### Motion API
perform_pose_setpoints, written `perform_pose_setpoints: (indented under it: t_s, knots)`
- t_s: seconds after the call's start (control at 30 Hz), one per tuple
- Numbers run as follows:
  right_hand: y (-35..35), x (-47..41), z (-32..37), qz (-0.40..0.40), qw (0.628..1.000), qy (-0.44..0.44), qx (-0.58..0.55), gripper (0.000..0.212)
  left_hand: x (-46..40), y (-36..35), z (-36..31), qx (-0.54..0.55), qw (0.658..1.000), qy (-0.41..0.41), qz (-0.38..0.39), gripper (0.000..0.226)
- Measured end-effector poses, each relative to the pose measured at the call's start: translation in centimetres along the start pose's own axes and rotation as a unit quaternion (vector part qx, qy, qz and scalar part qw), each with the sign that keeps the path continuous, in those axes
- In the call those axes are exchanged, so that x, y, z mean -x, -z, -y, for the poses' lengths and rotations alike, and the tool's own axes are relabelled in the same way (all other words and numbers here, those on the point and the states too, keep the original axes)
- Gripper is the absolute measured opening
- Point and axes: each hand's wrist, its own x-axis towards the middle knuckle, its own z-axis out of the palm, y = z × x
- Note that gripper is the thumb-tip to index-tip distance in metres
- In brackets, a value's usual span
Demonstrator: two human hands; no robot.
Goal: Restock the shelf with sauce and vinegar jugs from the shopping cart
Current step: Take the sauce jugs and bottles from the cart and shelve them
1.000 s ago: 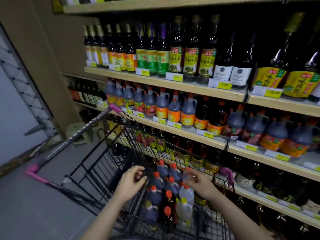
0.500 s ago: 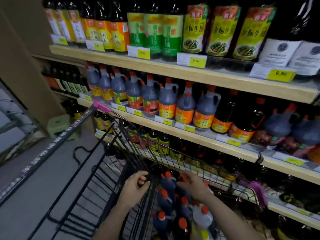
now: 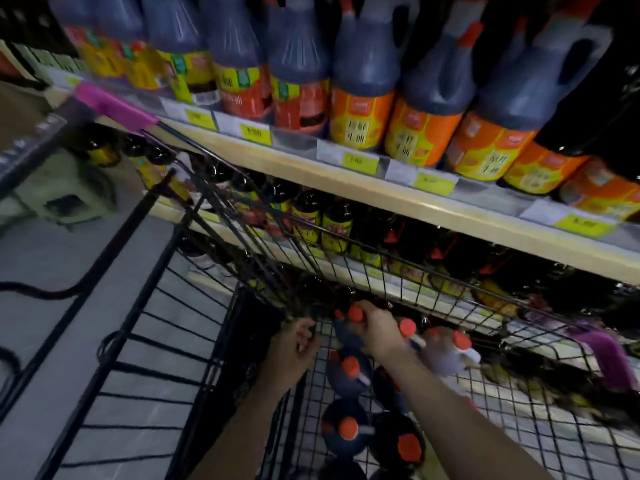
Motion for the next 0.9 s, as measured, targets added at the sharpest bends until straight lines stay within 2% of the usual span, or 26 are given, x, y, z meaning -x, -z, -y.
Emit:
perform_pose_setpoints:
  t_s: [0.2, 0.4, 0.47, 0.53, 0.6, 0.7, 0.8, 0.83, 0.9]
  knots:
    - [0.8, 1.3, 0.0, -0.05, 0.997, 0.053, 0.017, 0.026, 0.3, 0.6, 0.0, 0.016, 1.0, 0.0, 0.008, 0.036]
    - [8.7, 6.1, 4.2, -0.078, 0.984, 0.146, -0.06, 0.017, 2.0, 3.5, -5.0, 0.029, 0.998, -0.033, 0.05, 0.079]
    - [12.2, 7.7, 6.4, -0.077, 0.978, 0.179, -0.075, 0.01, 2.5, 4.4, -6.8, 0.023, 0.994, -0.051, 0.09, 0.094]
    - [15.5, 9.3, 9.0, -0.058, 0.976, 0.183, -0.106, 0.012, 2.8, 5.2, -8.6, 0.03, 0.989, -0.065, 0.128, 0.104]
    - [17.8, 10.1, 10.9, -0.032, 0.971, 0.177, -0.156, 0.009, 3.1, 5.7, -10.4, 0.052, 0.983, -0.074, 0.16, 0.1]
    - [19.7, 10.8, 12.7, -0.028, 0.962, 0.19, -0.195, 0.028, 3.9, 6.1, -12.7, 0.05, 0.981, -0.087, 0.166, 0.095]
    - [20.5, 11.0, 13.4, -0.016, 0.95, 0.179, -0.256, 0.011, 4.2, 6.4, -14.0, 0.053, 0.984, -0.083, 0.147, 0.091]
    - [20.5, 11.3, 13.4, -0.021, 0.943, 0.175, -0.281, 0.016, 4.3, 6.6, -14.5, 0.054, 0.985, -0.081, 0.145, 0.09]
    - [20.2, 11.3, 12.3, -0.023, 0.928, 0.165, -0.334, 0.044, 4.5, 6.8, -15.1, 0.074, 0.983, -0.084, 0.144, 0.092]
